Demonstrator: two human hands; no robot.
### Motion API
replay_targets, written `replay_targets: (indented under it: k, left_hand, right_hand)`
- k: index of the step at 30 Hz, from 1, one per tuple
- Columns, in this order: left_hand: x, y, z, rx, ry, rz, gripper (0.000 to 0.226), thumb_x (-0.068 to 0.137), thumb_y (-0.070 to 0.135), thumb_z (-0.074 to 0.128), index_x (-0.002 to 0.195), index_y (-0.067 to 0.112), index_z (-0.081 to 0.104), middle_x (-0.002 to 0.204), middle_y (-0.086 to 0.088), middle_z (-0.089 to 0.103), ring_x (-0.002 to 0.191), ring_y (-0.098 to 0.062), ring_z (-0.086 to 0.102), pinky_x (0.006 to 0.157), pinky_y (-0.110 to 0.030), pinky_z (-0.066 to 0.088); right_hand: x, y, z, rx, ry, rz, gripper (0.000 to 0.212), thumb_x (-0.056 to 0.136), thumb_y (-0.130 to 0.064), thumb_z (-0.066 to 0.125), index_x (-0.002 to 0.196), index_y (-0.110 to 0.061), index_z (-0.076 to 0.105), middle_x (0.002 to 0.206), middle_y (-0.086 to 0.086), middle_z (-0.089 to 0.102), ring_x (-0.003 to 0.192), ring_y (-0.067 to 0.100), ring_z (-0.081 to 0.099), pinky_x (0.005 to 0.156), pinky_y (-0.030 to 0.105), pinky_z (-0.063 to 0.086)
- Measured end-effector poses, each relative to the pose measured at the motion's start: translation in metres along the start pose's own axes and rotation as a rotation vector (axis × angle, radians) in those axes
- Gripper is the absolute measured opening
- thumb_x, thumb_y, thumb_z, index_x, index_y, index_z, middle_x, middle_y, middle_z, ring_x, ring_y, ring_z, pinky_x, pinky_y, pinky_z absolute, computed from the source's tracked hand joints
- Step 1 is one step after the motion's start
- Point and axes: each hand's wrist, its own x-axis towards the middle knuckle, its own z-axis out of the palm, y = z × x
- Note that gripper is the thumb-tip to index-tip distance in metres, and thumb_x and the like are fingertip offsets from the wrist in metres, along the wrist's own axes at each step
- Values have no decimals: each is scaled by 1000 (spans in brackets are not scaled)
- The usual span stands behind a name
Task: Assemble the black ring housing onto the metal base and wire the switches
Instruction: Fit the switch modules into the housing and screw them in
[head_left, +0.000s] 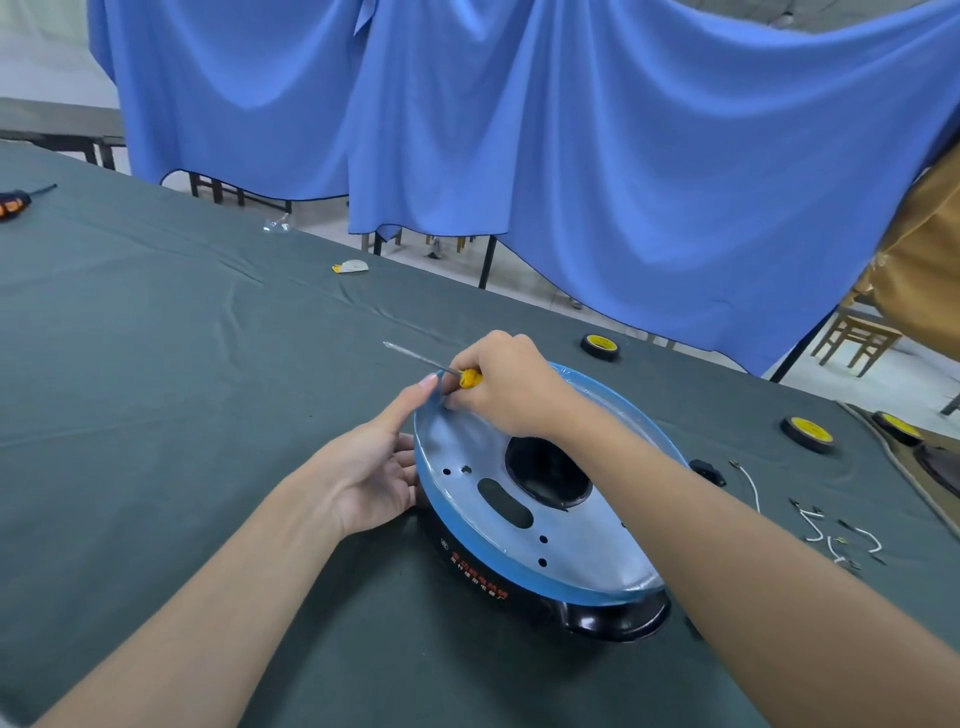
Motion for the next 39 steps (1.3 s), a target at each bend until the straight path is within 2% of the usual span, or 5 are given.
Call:
replay_targets:
  k: [10, 18, 25, 32, 39]
  left_hand:
    - [-1, 1, -2, 26, 4, 4, 68, 63, 42, 82, 113, -1, 65, 87, -14, 74, 71, -26, 72, 63, -33, 59]
    - [-6, 4, -7, 96, -50, -5, 78, 60, 43, 84, 119, -3, 62, 100, -20, 73, 83, -30, 73, 68, -36, 60]
    - [-4, 3, -5, 82, -6, 18, 72, 66, 49, 81, 116, -1, 65, 80, -13, 75, 70, -24, 74, 56, -31, 58]
    - [-3, 1, -5, 90, 1, 28, 79, 56, 48, 83, 116, -1, 65, 88, -15, 75, 73, -24, 74, 57, -30, 58]
    - [-3, 0, -5, 90, -7, 38, 78, 55, 48, 84, 112, -1, 66, 79, -14, 74, 69, -24, 73, 56, -30, 57]
  right_hand:
    - [1, 2, 8, 97, 4, 80, 8, 83, -22, 72, 82, -15, 76, 80, 4, 69, 94, 25, 56, 75, 30, 50]
    - [-5, 1, 9, 145, -9, 86, 8, 83, -24, 73, 81, -16, 76, 79, 4, 69, 92, 24, 55, 68, 26, 42]
    - [-8, 0, 13, 95, -4, 105, 28, 82, -36, 72, 77, -9, 69, 69, 6, 62, 73, 20, 48, 56, 30, 36]
    - [-13, -1, 6, 85, -38, 20, 9, 81, -15, 69, 83, -22, 73, 85, 2, 70, 88, 21, 57, 72, 29, 47]
    - [-12, -1, 11, 97, 5, 62, 16, 82, -35, 70, 86, -19, 69, 77, -4, 61, 84, 20, 51, 62, 28, 36]
